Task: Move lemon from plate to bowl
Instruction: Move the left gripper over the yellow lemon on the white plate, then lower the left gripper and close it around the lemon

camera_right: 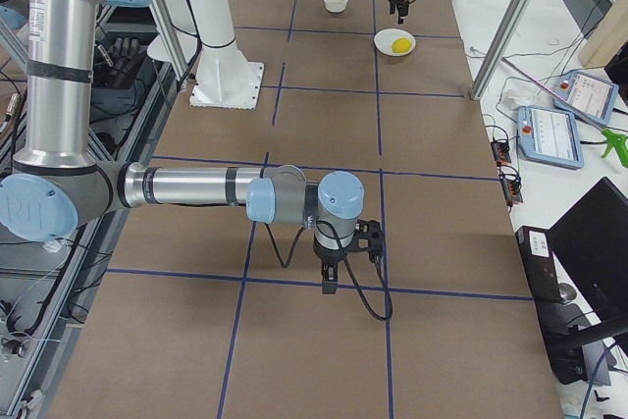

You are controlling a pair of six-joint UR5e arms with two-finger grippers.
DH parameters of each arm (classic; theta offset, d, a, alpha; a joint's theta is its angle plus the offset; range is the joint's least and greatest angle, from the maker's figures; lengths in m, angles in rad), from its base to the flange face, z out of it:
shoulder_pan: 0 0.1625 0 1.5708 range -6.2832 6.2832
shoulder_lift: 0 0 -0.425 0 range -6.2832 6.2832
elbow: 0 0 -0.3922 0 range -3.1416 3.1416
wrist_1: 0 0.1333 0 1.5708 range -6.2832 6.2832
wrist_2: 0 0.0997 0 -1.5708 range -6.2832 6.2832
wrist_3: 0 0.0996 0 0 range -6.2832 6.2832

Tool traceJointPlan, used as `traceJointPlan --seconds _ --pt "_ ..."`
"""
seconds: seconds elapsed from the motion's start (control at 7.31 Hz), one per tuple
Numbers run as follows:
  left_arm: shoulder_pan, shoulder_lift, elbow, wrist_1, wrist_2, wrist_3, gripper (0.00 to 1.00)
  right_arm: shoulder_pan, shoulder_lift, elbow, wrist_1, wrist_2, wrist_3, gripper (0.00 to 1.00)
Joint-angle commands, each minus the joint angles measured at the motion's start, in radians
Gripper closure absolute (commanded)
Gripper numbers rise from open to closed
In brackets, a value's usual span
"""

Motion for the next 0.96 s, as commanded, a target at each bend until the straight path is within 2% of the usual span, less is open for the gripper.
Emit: traceJointPlan --seconds 0.0,0.41,0.68,0.82 --pt "0.038 -0.057 0.109 -0.071 0.106 -0.063 0.0 0.0 0.0 0.0 0.0 0.0 0.0 0.0" --pt "0.075 -0.118 0.275 -0.224 0.175 -0.065 0.0 0.0 0.0 0.0 0.0 0.0 0.0 0.0" --pt "0.099 -0.12 0.323 -0.246 0.177 -0.065 0.0 0.0 0.0 0.0 0.0 0.0 0.0 0.0" --pt "0.101 -0.121 0.33 -0.248 0.177 -0.066 0.04 0.0 0.0 0.0 0.0 0.0 0.0 0.0"
